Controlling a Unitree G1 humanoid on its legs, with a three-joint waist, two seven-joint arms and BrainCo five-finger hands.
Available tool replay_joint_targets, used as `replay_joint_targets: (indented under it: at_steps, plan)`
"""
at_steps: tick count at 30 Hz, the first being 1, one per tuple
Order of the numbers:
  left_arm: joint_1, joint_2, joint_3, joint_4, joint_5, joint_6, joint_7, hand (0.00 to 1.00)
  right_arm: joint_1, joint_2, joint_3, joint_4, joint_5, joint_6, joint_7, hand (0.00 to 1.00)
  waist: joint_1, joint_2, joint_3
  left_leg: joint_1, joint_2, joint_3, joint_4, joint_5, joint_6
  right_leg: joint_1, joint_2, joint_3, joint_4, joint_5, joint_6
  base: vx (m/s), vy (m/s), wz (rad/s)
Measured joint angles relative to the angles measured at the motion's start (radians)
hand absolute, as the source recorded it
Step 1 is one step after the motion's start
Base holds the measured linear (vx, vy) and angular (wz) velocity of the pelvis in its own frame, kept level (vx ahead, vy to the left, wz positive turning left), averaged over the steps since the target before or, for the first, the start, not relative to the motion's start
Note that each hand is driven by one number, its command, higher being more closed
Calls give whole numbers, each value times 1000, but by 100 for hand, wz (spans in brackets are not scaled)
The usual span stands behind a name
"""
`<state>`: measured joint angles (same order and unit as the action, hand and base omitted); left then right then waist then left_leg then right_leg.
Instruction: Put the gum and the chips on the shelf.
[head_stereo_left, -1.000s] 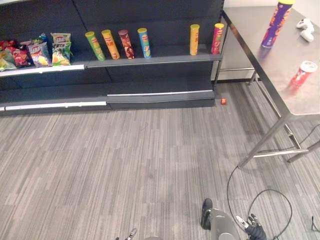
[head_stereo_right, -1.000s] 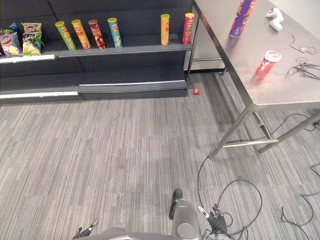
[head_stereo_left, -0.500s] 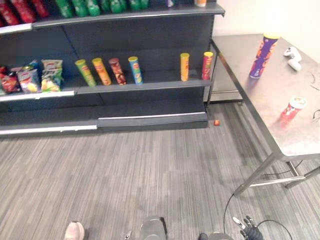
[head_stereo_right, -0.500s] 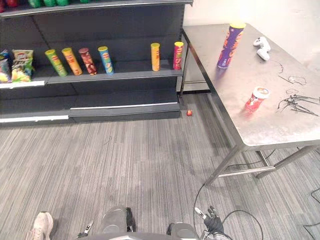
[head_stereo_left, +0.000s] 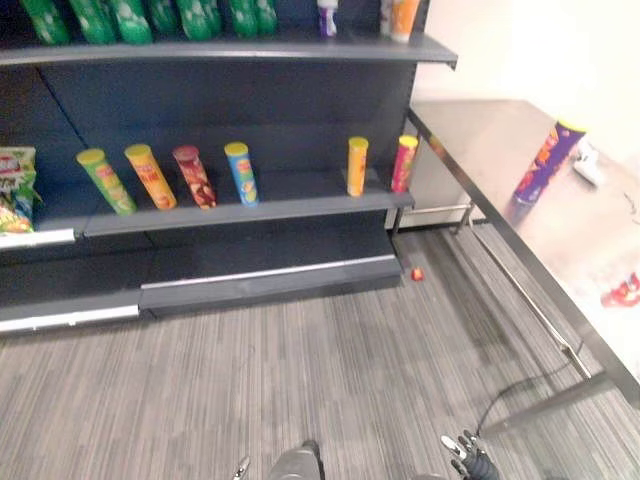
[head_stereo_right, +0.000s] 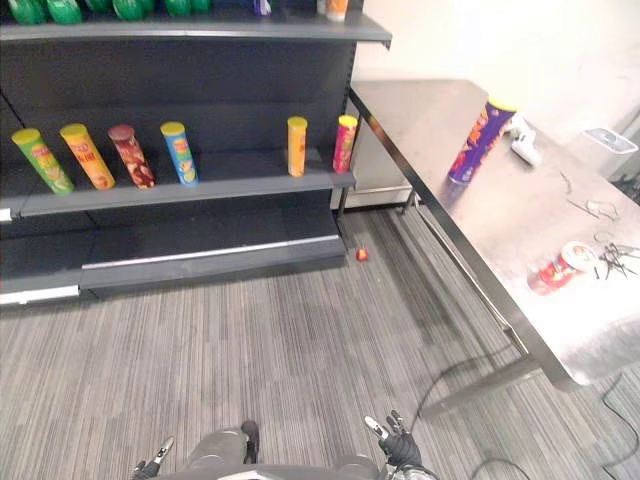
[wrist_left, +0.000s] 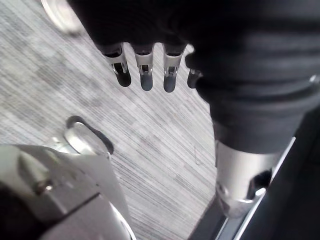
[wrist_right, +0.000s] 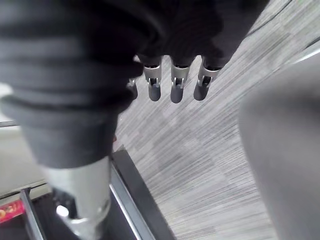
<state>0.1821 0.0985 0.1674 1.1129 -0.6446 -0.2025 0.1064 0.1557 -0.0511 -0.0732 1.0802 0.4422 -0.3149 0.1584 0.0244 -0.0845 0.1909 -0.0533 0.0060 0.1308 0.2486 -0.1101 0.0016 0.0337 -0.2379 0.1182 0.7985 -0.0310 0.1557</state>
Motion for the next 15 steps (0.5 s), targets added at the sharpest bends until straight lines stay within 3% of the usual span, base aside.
replay_joint_targets:
  at_steps: [1, 2, 3, 5, 8, 9, 10, 11, 13, 15]
  plan:
    - [0, 6, -14, 0, 42, 10, 0, 0, -4, -7, -5, 1, 4, -4, -7, 0, -4, 8, 4, 62, -11, 9, -24, -16, 10, -61, -6, -12, 141, -2, -16, 317, 169, -26]
    - [2, 7, -21, 2, 82, 14, 1, 0, -13, -11, 0, 0, 18, -13, -15, 0, -8, 16, 5, 101, -12, 28, -41, -32, 14, -142, -8, -55, 224, -77, -63, 291, 150, -31]
    - [3, 9, -26, 3, 92, 15, 2, 0, -19, -11, 4, 1, 32, -18, -18, 0, -11, 19, 5, 114, -13, 34, -51, -36, 15, -175, -6, -87, 222, -107, -75, 219, 72, -29]
    - [9, 13, -33, 1, 114, 17, 5, 0, -42, -9, 0, 16, 49, -32, -13, 0, -26, 23, 6, 150, -11, 50, -92, -45, 24, -261, 13, -228, 20, -151, -99, 226, -9, -14]
    - [10, 8, -32, -1, 116, 14, 7, 0, -48, -6, -15, 25, 49, -49, -8, 0, -27, 29, 13, 183, 1, 50, -126, -60, 12, -254, 52, -332, -355, -122, -89, 276, -97, 2]
    - [11, 6, -30, -1, 116, 9, 9, 0, -50, -1, -29, 33, 48, -57, -6, 0, -25, 28, 15, 202, 1, 47, -145, -69, -2, -248, 60, -352, -504, -52, -107, 376, -156, 7]
    - [12, -2, -25, -1, 116, 7, 13, 0, -45, 5, -41, 33, 49, -62, -7, 0, -29, 30, 16, 240, 8, 42, -170, -80, -19, -226, 67, -382, -532, 22, -123, 403, -171, 0]
    - [12, -11, -20, 0, 116, 6, 16, 0, -45, 0, -42, 33, 49, -62, -6, 0, -27, 30, 18, 257, 20, 44, -182, -86, -29, -219, 73, -398, -529, 28, -131, 522, -209, -14]
    - [11, -48, -15, 0, 119, 6, 22, 0, -45, -11, -45, -1, 48, -61, -7, 0, -28, 86, 13, 277, 77, 55, -191, -107, -74, -208, 128, -424, -516, -9, -171, 501, -198, -21]
    - [10, -61, -7, 0, 117, 6, 33, 0, -46, -9, -47, -15, 39, -54, -10, 0, -28, 106, 9, 284, 110, 54, -172, -99, -88, -199, 164, -434, -515, -44, -185, 402, -157, -8]
